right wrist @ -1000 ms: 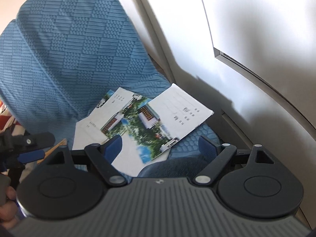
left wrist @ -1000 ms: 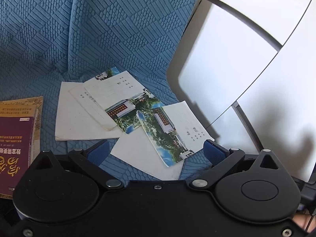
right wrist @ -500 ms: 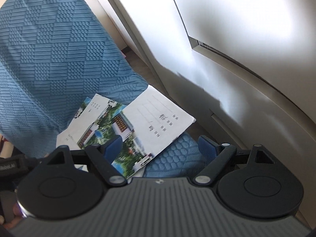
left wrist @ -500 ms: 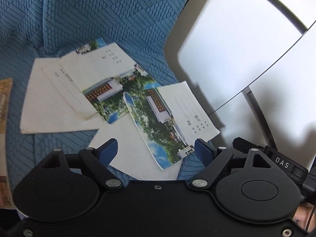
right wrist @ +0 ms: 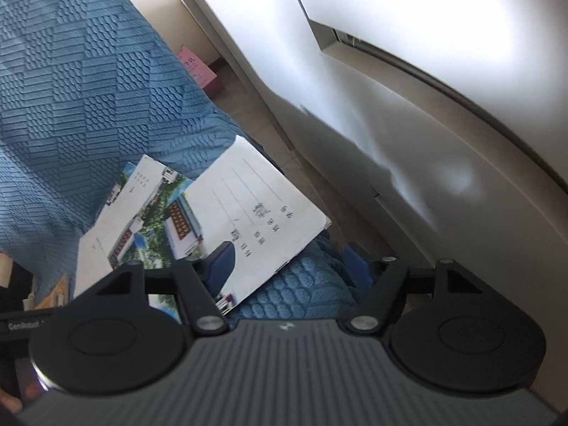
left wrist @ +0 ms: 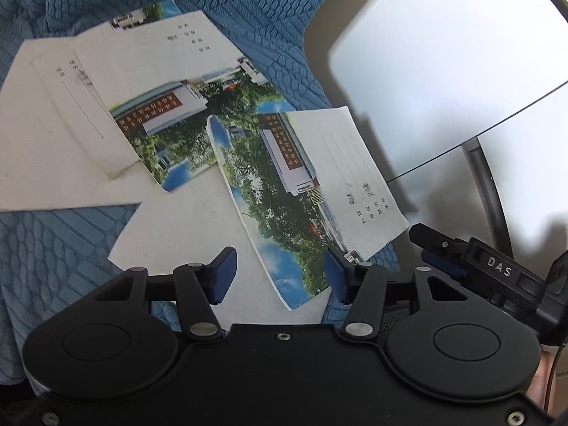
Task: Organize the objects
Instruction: 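Close the right gripper on the booklet's edge while the left gripper approaches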
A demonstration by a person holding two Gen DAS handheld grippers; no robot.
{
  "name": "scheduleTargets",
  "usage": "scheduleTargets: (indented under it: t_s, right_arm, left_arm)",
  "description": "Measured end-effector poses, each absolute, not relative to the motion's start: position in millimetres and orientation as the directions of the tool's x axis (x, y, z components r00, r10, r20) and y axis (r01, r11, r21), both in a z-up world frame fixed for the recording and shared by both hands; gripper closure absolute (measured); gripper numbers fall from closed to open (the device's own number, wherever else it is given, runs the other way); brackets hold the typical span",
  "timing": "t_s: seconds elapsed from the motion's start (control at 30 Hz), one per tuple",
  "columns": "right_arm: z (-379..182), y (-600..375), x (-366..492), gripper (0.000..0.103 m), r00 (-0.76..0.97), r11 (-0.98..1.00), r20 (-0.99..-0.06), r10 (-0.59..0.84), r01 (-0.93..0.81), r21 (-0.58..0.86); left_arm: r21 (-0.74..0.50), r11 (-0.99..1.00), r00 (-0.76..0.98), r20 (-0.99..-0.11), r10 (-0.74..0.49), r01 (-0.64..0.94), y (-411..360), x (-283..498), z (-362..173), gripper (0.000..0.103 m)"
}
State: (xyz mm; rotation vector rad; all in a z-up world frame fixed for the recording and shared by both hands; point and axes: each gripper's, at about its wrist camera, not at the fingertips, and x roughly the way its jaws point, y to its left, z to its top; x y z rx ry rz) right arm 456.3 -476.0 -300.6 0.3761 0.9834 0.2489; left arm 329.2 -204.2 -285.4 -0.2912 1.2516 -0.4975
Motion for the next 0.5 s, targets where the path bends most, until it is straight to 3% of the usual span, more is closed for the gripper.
scheduleTargets:
  t_s: [0.07, 0.23, 0.5]
  right_arm:
    - [-308, -477, 463, 0.033, 0.526, 0.903, -0.76, 0.381, -0.035, 0.429]
    - [-325, -475, 476, 0.047, 0.507, 0.896, -0.77, 0.387, -0.01, 0.444]
    - [-330, -481, 484, 0.086, 0.531, 0.881, -0.747, 0.4, 0.002, 0.474]
  left_arm:
    - [-0.472, 0.858, 0.219, -0.832, -0.51, 0.203, -206, 331, -289, 0.052]
    - [-0.468, 0.857, 0.216, -0.833, -0.51, 0.218, -208, 331, -289, 0.052]
    - [-0.577, 0.799, 0.164, -0.783, -0.6, 0.169, -203, 331, -290, 0.052]
